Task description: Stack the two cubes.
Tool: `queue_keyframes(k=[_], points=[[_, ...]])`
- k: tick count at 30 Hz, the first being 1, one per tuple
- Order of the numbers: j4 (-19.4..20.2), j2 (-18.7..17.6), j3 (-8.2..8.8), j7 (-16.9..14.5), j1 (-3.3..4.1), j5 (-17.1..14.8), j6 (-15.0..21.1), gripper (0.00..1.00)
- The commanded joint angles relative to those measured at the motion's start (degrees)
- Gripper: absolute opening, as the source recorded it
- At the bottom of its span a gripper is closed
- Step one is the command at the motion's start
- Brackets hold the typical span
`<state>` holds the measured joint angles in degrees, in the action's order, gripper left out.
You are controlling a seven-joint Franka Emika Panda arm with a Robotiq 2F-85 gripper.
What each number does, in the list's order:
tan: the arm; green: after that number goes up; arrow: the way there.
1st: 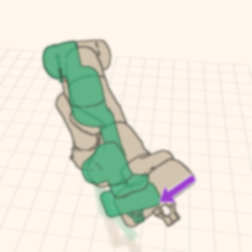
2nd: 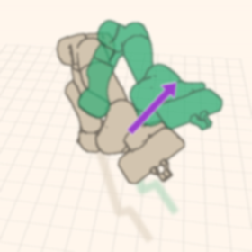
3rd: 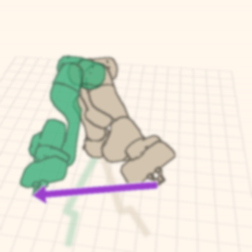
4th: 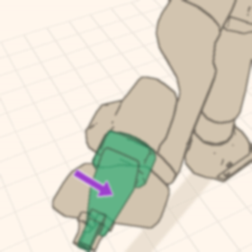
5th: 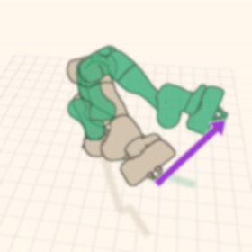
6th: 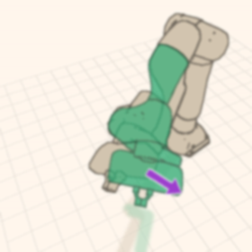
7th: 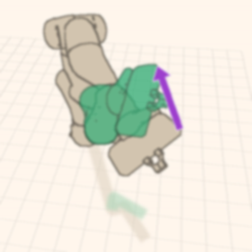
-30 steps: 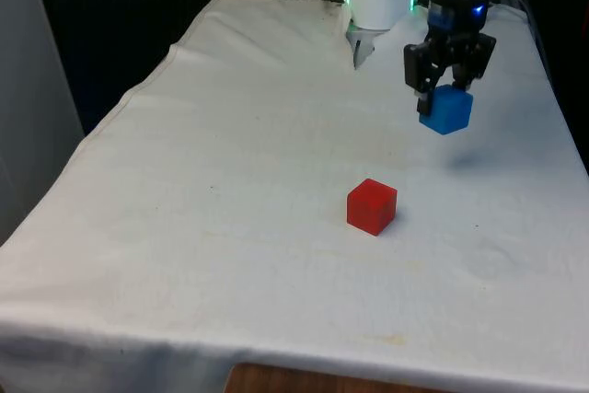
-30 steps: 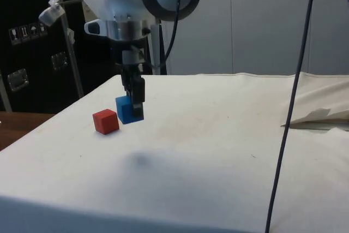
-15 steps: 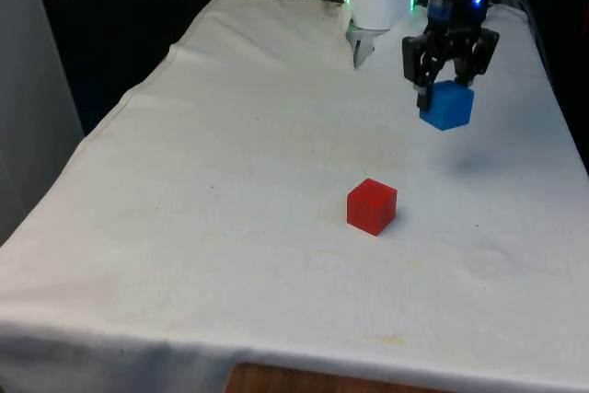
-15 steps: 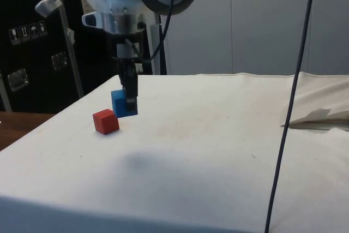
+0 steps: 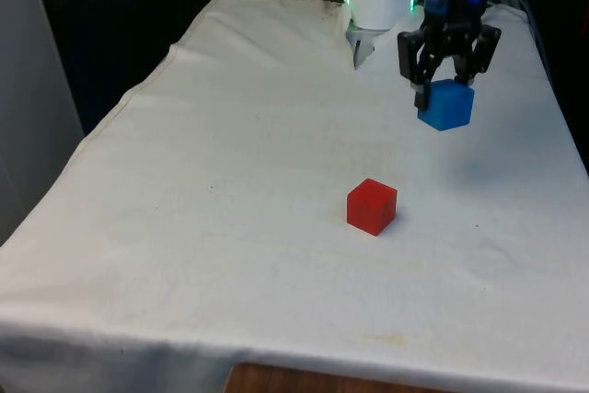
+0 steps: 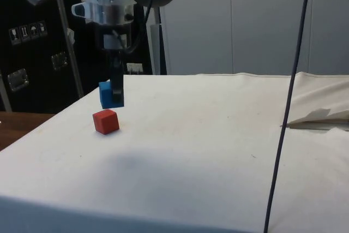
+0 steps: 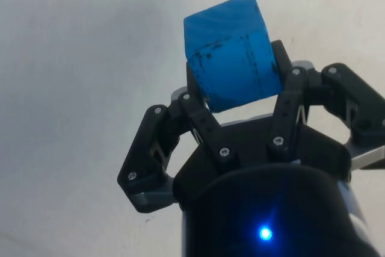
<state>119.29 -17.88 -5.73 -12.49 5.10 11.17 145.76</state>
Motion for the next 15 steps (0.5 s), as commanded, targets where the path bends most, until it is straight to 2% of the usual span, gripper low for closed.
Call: queue_keyframes(k=[1, 4, 5, 6, 13, 14, 15], points=[[-0.9, -0.5, -0.34, -0.8, -0.40, -1.1, -0.7, 0.04], [-2.3, -0.9, -0.17, -1.1, -0.46, -1.7, -1.2, 0.04], [-1.8, -0.6, 0.23, -0.5, -0.11, -0.9, -0.7, 0.04], [-2.6, -0.9, -0.11, -1.2, -0.46, -1.8, -1.3, 0.04], [-4.4, -1.5, 0.11, -1.0, -0.57, -2.7, -1.7, 0.04], [-3.9, -1.1, 0.40, -0.6, -0.29, -2.0, -1.2, 0.04], [-4.6, -1.6, 0.11, -1.1, -0.57, -2.8, -1.7, 0.04]])
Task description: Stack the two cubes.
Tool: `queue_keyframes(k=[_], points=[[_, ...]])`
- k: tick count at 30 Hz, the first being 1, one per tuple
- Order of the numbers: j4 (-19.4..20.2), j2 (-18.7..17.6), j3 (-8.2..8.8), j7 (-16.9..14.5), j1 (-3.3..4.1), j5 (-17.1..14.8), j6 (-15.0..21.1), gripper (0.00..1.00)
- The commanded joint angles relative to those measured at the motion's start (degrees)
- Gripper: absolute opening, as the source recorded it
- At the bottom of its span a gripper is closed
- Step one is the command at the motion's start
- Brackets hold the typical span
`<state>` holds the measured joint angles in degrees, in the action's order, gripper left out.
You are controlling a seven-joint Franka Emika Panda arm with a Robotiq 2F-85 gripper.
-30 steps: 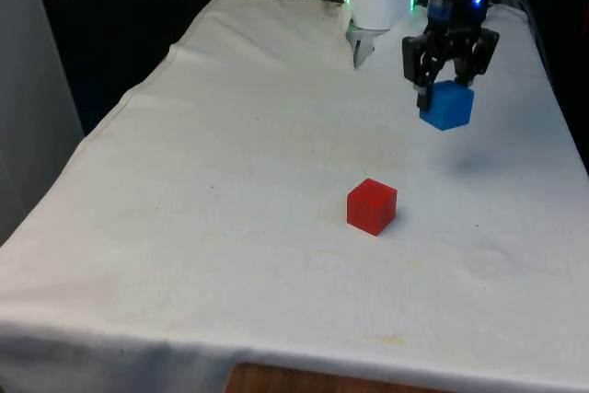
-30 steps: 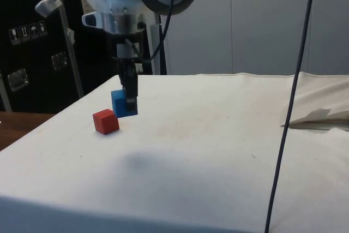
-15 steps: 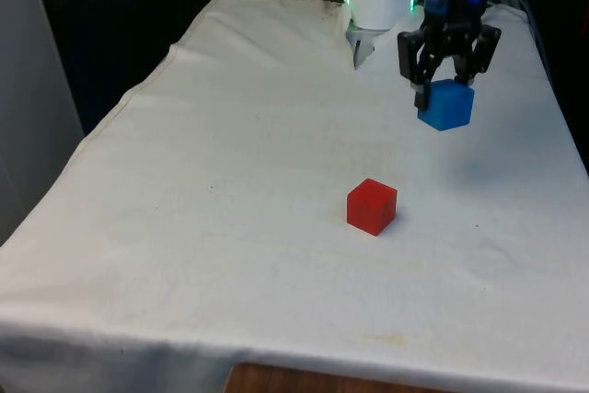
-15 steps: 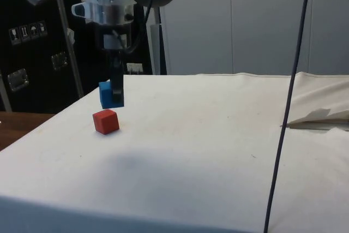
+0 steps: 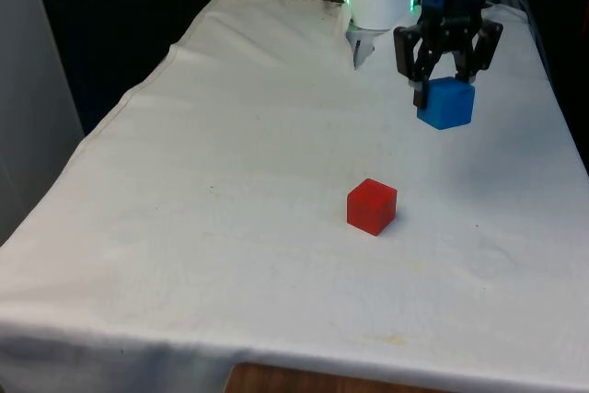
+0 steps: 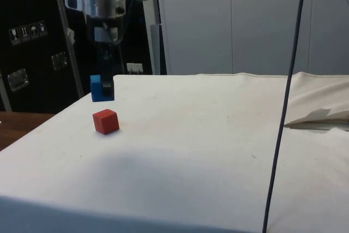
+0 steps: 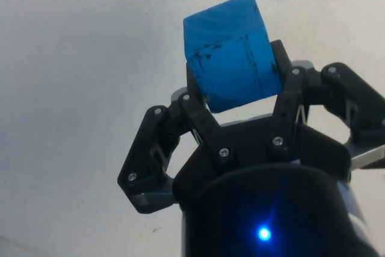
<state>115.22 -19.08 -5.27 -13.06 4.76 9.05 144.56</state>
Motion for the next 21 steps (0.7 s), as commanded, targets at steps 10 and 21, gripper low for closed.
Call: queue_keyframes(k=[10, 21], points=[[-3.2, -2.1, 0.00, -0.9, -0.57, -2.4, -0.3, 0.04], [-7.0, -5.0, 1.09, -3.6, -0.97, -5.4, -0.7, 0.04]])
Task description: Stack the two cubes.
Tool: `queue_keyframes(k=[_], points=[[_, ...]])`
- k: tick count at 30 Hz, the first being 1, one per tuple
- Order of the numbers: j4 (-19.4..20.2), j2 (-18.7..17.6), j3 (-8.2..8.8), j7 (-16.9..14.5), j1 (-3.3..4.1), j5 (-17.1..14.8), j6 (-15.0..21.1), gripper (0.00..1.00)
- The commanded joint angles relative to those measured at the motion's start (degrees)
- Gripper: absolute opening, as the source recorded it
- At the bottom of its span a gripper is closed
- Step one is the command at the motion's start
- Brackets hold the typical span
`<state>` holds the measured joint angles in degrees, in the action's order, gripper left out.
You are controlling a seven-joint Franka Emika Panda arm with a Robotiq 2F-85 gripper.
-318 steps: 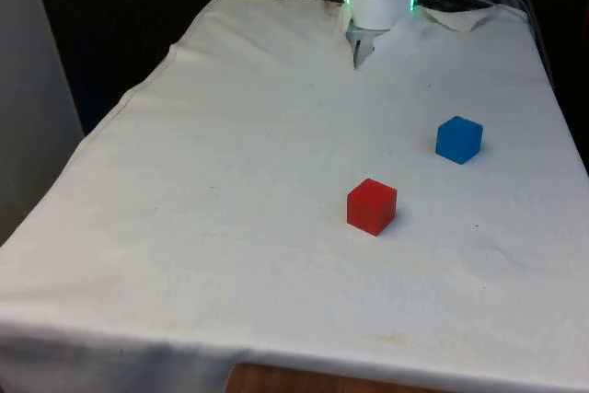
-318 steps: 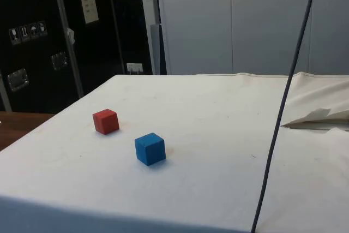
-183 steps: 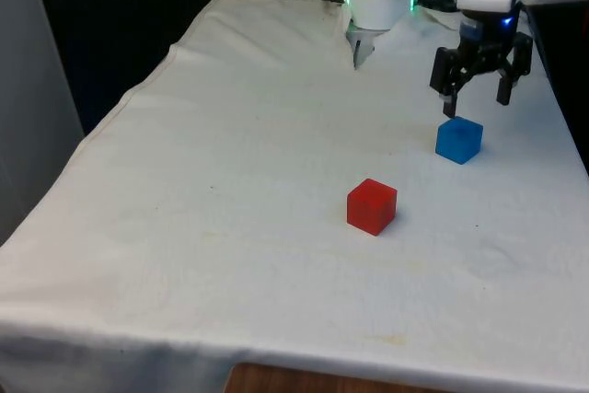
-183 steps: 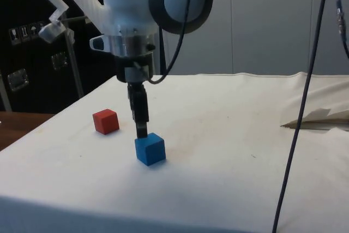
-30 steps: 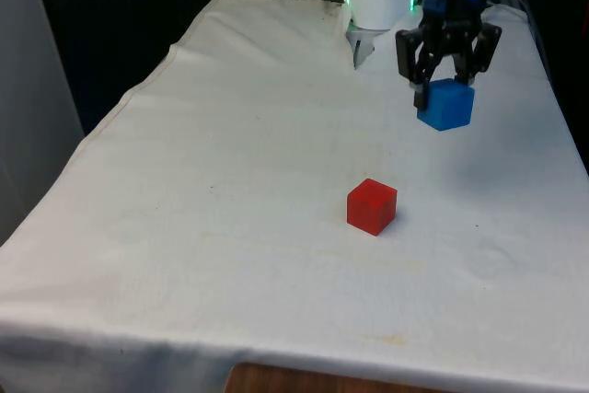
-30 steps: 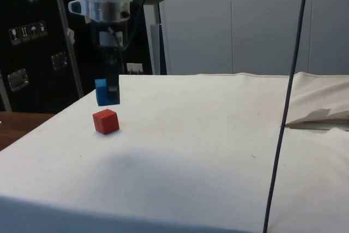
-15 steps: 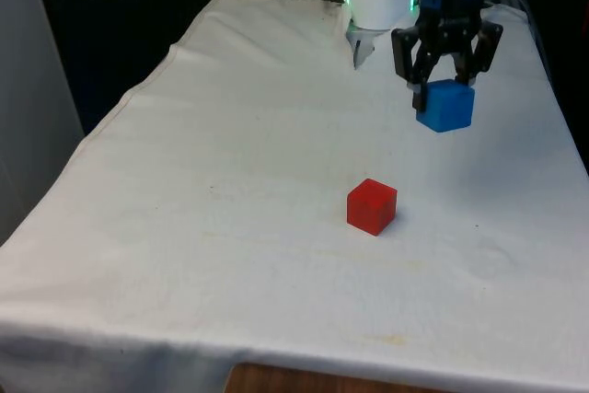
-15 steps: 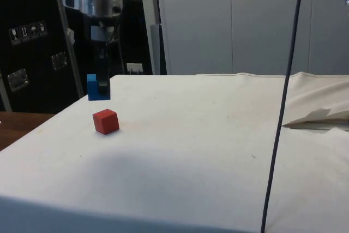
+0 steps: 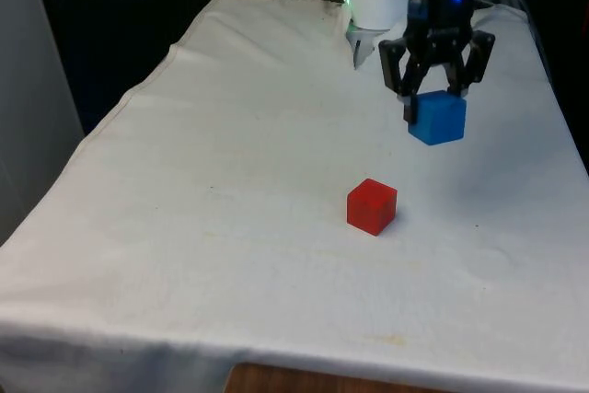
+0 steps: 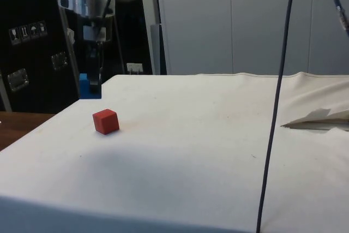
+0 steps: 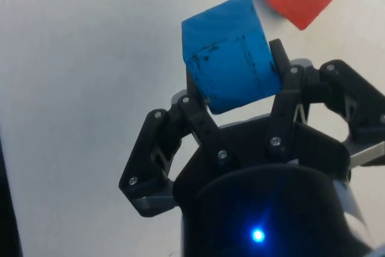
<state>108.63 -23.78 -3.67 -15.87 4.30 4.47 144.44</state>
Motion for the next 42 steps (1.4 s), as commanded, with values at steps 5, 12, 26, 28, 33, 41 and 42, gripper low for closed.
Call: queue_keyframes(k=[5, 12, 26, 28, 33, 41, 42], points=[[-1.8, -1.6, 0.29, -2.2, -0.63, -1.8, -1.4, 0.04], [-4.1, -3.0, 1.09, -3.2, -0.74, -2.2, -4.1, 0.04], [-10.1, -7.0, 2.75, -4.8, -1.15, -2.5, -10.3, 0.04], [-9.9, -6.8, 3.09, -4.3, -0.80, -2.1, -9.6, 0.04], [-12.6, -8.9, 3.38, -4.6, -1.20, -2.5, -11.7, 0.04], [-14.3, -10.8, 4.13, -4.9, -1.60, -2.8, -12.1, 0.04], [-14.5, -11.2, 4.24, -5.0, -1.72, -2.9, -12.0, 0.04]])
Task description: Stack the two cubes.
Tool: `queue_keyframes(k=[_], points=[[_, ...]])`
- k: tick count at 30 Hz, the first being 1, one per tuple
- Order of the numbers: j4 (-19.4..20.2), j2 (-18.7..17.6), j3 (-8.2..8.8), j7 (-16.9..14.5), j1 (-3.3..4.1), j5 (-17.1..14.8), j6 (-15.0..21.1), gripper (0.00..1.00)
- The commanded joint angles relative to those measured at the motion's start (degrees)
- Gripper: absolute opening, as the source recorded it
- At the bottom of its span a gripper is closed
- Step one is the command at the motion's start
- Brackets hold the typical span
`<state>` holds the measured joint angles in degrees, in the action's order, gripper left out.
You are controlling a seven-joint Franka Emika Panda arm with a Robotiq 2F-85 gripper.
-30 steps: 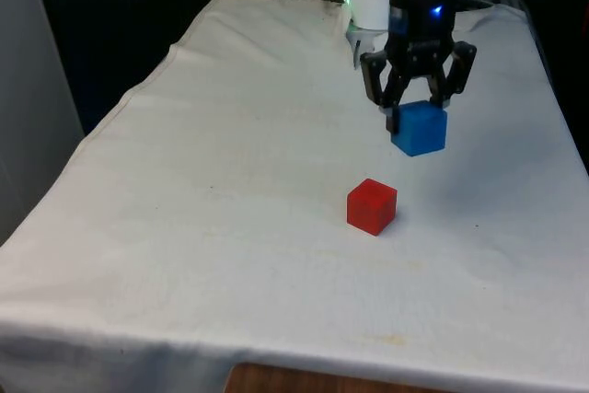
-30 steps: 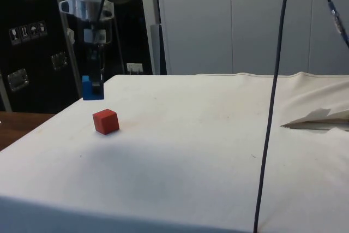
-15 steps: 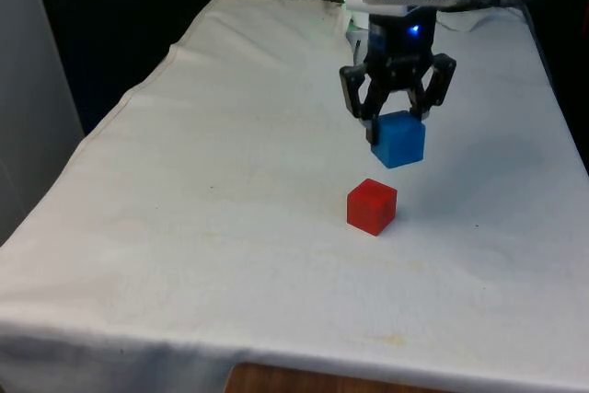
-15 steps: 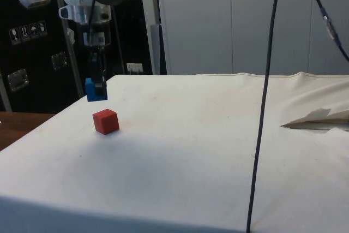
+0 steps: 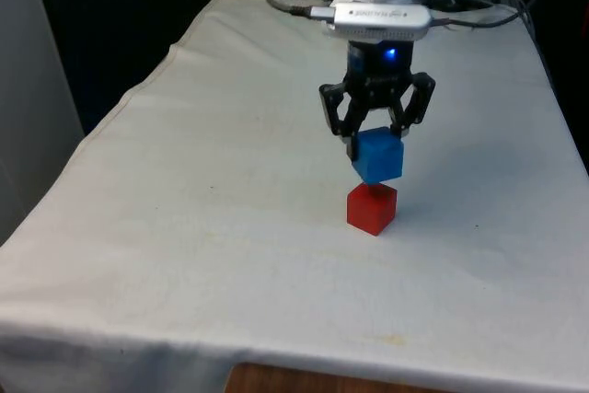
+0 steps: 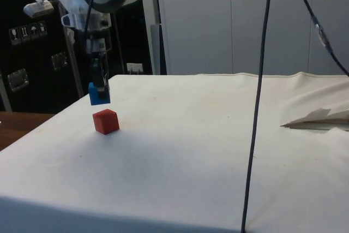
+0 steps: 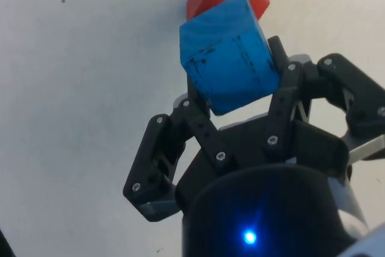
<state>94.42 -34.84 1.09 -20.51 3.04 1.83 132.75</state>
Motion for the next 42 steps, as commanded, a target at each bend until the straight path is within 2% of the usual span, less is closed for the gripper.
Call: queue_keyframes(k=[1, 2, 3, 6, 12, 22, 30, 31, 36, 42], points=[[-0.7, -0.7, -0.23, -0.6, -0.46, -0.6, -0.2, 0.04], [-0.2, -0.3, 0.17, -0.2, 0.00, -0.3, 0.1, 0.04], [-0.9, -1.0, -0.06, -0.7, -0.46, -0.9, -0.1, 0.04], [-1.7, -1.9, 0.34, -1.1, -0.57, -1.4, 0.1, 0.04], [-2.3, -2.8, 1.09, -1.0, -0.17, -2.0, 0.2, 0.04], [-2.1, -3.3, 0.86, 0.4, 0.57, -2.3, 0.8, 0.04], [-1.9, -4.0, 0.69, 0.3, 0.57, -2.6, 1.2, 0.04], [-2.1, -3.7, 0.86, 0.3, 0.69, -2.3, 0.4, 0.04], [-1.8, -4.3, 0.74, 0.1, 0.46, -2.6, 1.4, 0.04], [-1.8, -4.2, 0.97, 0.3, 0.63, -2.3, 1.2, 0.04]])
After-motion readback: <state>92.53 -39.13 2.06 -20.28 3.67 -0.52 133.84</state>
